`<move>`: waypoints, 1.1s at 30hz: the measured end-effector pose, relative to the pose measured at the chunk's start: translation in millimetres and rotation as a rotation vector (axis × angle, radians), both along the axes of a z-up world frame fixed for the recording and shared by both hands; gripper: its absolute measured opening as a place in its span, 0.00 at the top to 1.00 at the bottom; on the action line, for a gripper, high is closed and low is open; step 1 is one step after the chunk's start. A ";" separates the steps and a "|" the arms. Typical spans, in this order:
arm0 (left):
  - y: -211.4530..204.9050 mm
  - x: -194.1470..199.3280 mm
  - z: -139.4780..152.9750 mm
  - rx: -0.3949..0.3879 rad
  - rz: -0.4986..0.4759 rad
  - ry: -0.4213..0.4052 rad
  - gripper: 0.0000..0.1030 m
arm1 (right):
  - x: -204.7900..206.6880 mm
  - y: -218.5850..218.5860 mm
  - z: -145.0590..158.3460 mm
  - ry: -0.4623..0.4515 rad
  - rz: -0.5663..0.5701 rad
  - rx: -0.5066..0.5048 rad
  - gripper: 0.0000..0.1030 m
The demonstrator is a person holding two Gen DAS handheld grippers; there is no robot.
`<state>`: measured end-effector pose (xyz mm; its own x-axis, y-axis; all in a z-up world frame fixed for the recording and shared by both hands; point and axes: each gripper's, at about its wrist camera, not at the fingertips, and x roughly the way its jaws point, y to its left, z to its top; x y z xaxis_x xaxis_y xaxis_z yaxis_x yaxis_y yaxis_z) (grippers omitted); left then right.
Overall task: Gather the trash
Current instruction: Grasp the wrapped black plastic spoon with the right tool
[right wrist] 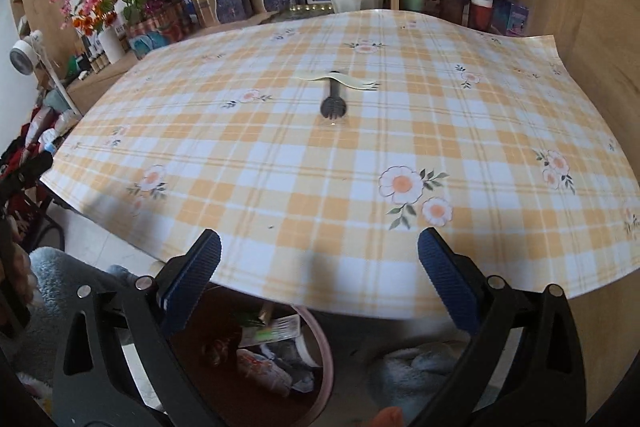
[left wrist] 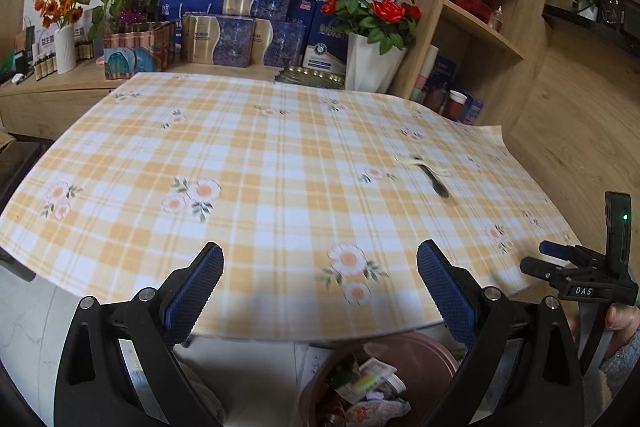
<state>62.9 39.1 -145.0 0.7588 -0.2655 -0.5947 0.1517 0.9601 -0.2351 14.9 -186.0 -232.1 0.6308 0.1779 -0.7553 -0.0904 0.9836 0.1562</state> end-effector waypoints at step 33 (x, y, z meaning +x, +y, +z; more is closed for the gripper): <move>-25.4 110.6 -15.3 0.044 -0.072 0.023 0.08 | 212.9 17.7 -37.0 0.161 -0.009 -0.018 0.79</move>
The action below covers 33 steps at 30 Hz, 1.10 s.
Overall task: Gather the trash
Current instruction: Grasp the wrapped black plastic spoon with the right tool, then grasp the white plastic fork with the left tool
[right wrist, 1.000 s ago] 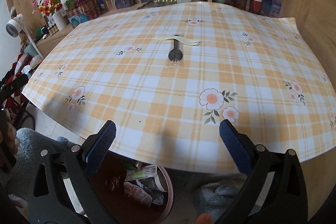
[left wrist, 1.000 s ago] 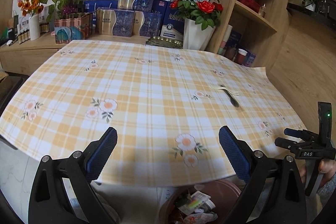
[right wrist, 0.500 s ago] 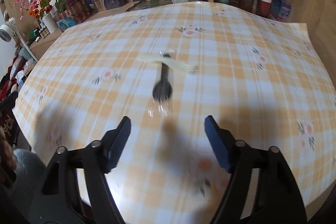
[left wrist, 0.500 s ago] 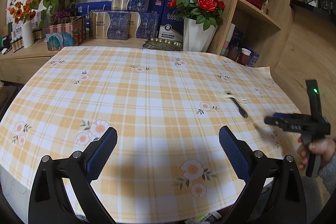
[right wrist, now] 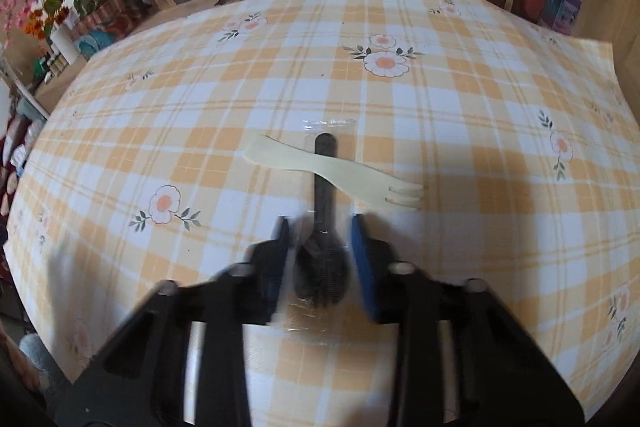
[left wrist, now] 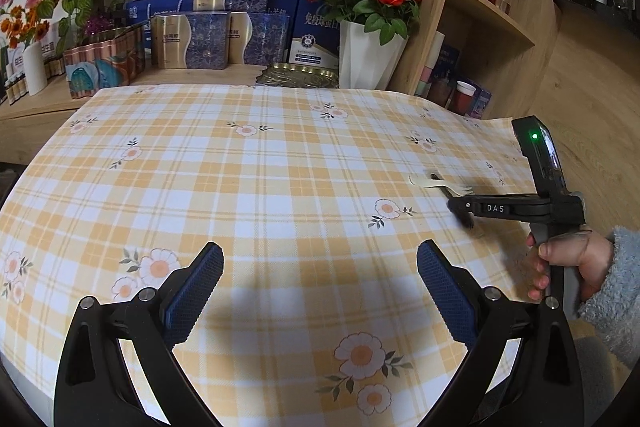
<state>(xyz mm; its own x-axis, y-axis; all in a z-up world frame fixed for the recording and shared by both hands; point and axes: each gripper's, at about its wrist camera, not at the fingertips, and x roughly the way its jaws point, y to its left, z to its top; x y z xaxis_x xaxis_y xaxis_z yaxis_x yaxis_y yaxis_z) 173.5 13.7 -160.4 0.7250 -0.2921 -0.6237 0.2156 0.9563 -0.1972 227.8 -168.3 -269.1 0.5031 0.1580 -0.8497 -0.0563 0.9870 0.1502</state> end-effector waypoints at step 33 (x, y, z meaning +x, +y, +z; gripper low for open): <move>-229.4 140.0 -52.9 0.367 -0.661 0.163 0.61 | -122.6 -128.6 36.3 -0.098 -0.096 0.158 0.94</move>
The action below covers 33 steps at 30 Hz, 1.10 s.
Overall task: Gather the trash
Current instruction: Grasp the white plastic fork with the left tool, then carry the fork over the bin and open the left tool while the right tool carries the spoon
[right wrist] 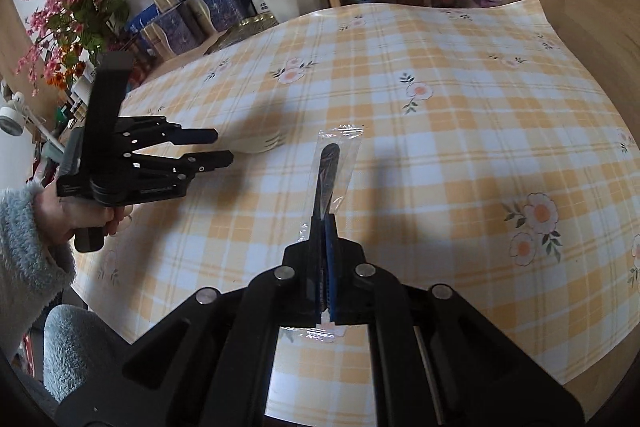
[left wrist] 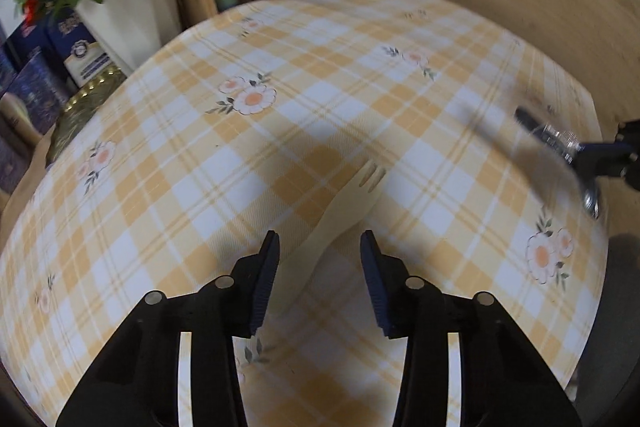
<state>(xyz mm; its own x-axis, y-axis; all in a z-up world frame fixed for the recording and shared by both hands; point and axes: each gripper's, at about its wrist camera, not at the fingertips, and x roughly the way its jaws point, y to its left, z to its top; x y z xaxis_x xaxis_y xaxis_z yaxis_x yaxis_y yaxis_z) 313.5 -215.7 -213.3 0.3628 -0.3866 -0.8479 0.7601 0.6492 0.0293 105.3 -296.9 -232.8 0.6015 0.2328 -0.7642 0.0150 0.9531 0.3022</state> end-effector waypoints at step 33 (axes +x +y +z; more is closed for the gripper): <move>120.8 -144.6 87.2 -0.324 0.181 0.003 0.88 | -65.1 65.7 43.8 -0.078 0.055 -0.016 0.94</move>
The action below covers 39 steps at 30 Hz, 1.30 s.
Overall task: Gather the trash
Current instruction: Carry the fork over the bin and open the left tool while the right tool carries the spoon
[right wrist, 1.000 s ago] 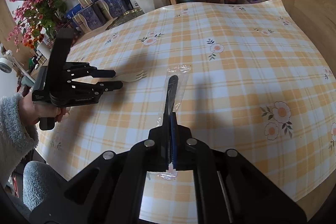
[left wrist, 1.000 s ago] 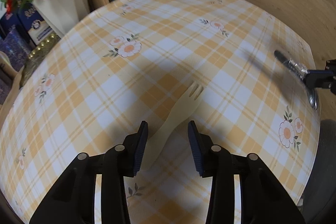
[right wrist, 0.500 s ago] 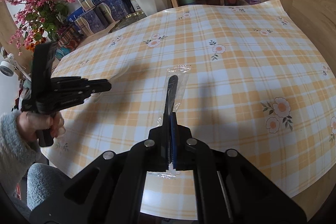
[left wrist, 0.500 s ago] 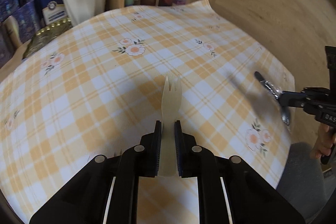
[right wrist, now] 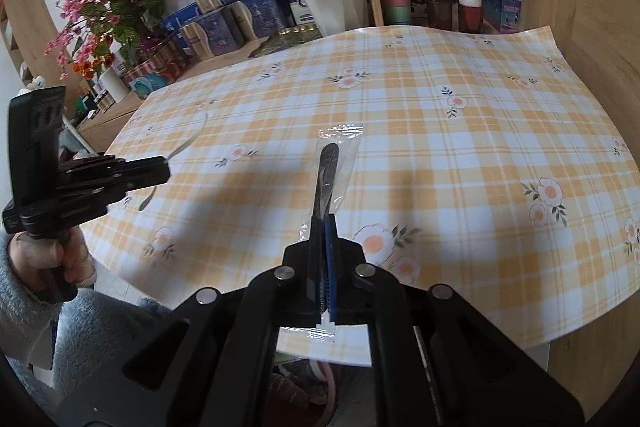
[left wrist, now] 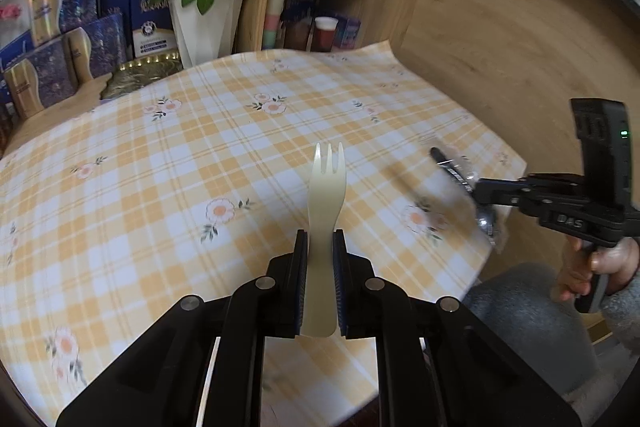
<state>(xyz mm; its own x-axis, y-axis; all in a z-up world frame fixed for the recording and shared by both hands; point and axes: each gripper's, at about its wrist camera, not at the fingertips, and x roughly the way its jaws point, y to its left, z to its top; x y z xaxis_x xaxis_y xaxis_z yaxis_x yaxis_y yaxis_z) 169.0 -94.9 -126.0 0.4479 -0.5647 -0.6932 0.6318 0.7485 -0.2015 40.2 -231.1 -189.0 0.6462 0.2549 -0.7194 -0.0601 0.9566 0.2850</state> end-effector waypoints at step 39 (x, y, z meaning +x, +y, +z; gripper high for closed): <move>32.0 -163.5 -84.8 0.085 -0.072 0.151 0.88 | -73.7 36.9 6.6 -0.035 0.056 0.025 0.94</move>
<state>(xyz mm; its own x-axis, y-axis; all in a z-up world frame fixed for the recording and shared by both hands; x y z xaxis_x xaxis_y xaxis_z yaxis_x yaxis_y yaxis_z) 5.5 -62.9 -210.9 0.2956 -0.5280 -0.7961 0.6517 0.7208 -0.2361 -33.5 -194.3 -182.5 0.6550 0.3086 -0.6897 -0.1235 0.9443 0.3052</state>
